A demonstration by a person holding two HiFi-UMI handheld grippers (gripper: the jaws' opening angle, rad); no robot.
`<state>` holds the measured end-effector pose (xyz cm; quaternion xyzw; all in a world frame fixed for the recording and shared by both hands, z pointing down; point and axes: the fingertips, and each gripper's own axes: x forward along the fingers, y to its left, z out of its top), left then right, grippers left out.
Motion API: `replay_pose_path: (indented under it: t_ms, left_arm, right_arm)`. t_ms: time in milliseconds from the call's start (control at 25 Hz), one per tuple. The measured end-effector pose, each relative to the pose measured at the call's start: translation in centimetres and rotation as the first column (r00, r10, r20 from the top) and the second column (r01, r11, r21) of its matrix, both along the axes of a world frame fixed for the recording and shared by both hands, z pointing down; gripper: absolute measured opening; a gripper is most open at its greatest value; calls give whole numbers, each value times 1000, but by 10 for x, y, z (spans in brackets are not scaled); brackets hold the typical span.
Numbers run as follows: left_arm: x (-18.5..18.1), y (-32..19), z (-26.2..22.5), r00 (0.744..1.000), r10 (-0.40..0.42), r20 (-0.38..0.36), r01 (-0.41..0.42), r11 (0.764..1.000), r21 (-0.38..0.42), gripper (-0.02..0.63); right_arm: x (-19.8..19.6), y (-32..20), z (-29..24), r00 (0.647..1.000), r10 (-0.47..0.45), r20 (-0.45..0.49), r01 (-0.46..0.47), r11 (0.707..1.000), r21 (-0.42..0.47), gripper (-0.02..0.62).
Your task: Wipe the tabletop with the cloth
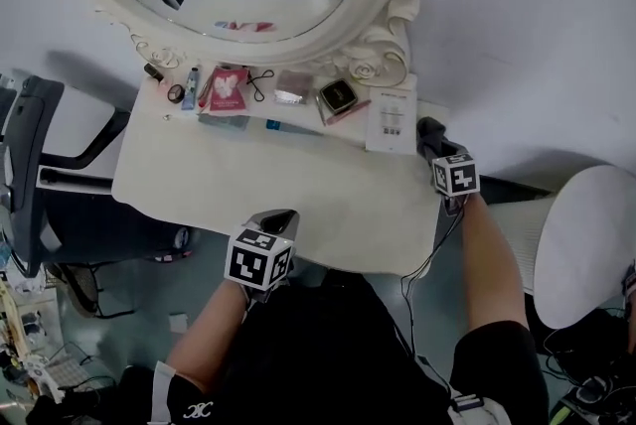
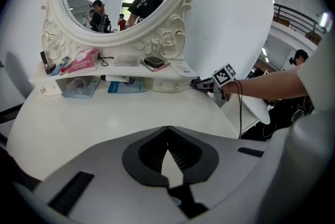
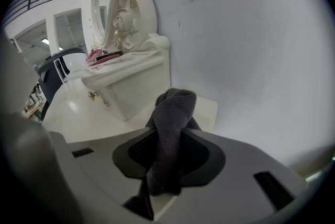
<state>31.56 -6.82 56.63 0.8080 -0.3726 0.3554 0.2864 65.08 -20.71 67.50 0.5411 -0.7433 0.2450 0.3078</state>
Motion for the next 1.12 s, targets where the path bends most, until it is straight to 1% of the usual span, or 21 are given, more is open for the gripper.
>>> replay_pose_path:
  t_ms: [280,520,640,760,920,1120]
  left_arm:
    - [-16,3,9,995,-94,36,95,995,-33,6]
    - [-19,5,12,990,-130,50,132,990,-40,6]
    - [-19,6,16,989,-142,46,144,988,-47,6]
    - [-12,9,19,991,-127,38,129,990,-61,6]
    - [4,11,12,997,-78,18,78,996,-39,6]
    - [-1,19,11,998,-63,20,64,997,-39,6]
  right_arm:
    - [10,-53,-2,998,-70,-9,70,997,15,110]
    - [14,-85,-3,995,-94,-34,93,995,-20,110]
    - [14,-87,-5,995,-80,-59,80,997,-11,110]
    - [9,-86,-5,996,-58,-67,58,998,-8,110]
    - [0,-69,-7,997,-70,-42,68,997,-34,110]
    - [-22,-41,-7,995,-102,10,102,993,-56,110]
